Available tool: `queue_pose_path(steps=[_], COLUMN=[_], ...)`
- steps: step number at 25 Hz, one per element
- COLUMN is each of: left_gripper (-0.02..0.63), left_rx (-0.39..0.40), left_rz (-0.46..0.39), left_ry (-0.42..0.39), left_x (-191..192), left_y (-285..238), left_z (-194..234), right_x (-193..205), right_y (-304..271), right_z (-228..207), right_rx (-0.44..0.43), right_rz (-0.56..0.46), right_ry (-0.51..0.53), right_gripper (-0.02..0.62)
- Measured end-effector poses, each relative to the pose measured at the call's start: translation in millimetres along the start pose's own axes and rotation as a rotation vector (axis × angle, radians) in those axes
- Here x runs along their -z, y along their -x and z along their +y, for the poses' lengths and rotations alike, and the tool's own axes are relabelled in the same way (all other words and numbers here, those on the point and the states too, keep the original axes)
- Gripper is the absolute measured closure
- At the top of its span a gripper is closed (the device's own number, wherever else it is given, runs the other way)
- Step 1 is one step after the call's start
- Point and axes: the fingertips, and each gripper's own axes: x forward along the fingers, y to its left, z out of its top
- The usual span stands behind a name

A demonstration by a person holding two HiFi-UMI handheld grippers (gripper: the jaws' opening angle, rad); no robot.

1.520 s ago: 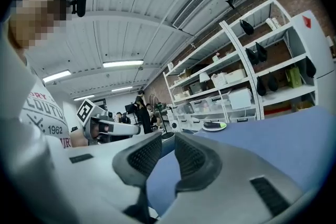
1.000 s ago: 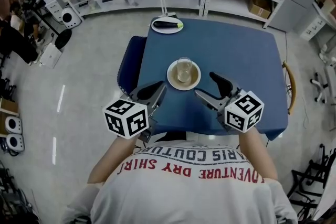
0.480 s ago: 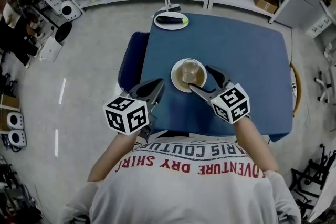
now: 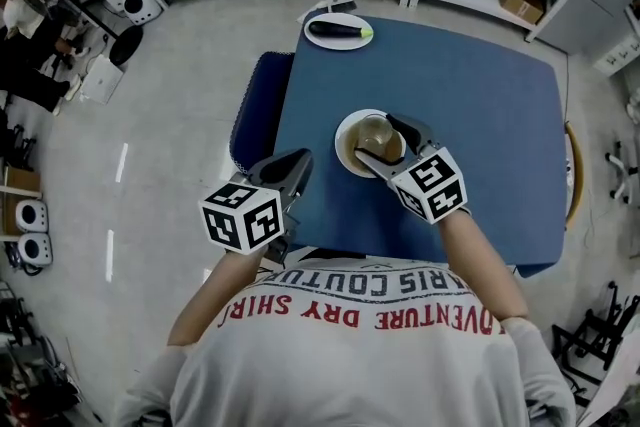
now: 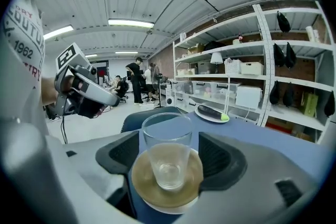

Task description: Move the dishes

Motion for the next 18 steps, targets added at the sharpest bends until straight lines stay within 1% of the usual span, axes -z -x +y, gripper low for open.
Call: queue_pose_path(steps=[7, 8, 9, 10, 18], left_gripper=[0.577, 0.577, 0.578, 0.577, 0.577], left_rx=[-0.004, -0.003, -0.002, -0.001, -0.005], left_rz=[0.005, 0.006, 0.007, 0.008, 0.015], left_ry=[0.006, 0.007, 0.008, 0.009, 0.007], left_x=[0.2, 0.2, 0.2, 0.4, 2.5], left_y=[-2.9, -3.7, -4.3, -4.8, -9.9], left_z=[6.6, 7.2, 7.7, 8.2, 9.2], right_x=[-2.5, -2.6, -2.8, -3.0, -0.8], right_y=[-8.9, -8.9, -9.0, -9.3, -10.3], right_z=[-0.5, -0.7, -0.7, -0.6, -2.9], right_rx=[-0.001, -0.002, -0.003, -0.004, -0.005], right_rz=[-0.006, -0.007, -0.008, -0.009, -0.008], right_ry=[0.006, 0.003, 0.002, 0.001, 0.001], right_gripper=[0.261, 0.271, 0.302, 0.305, 0.305])
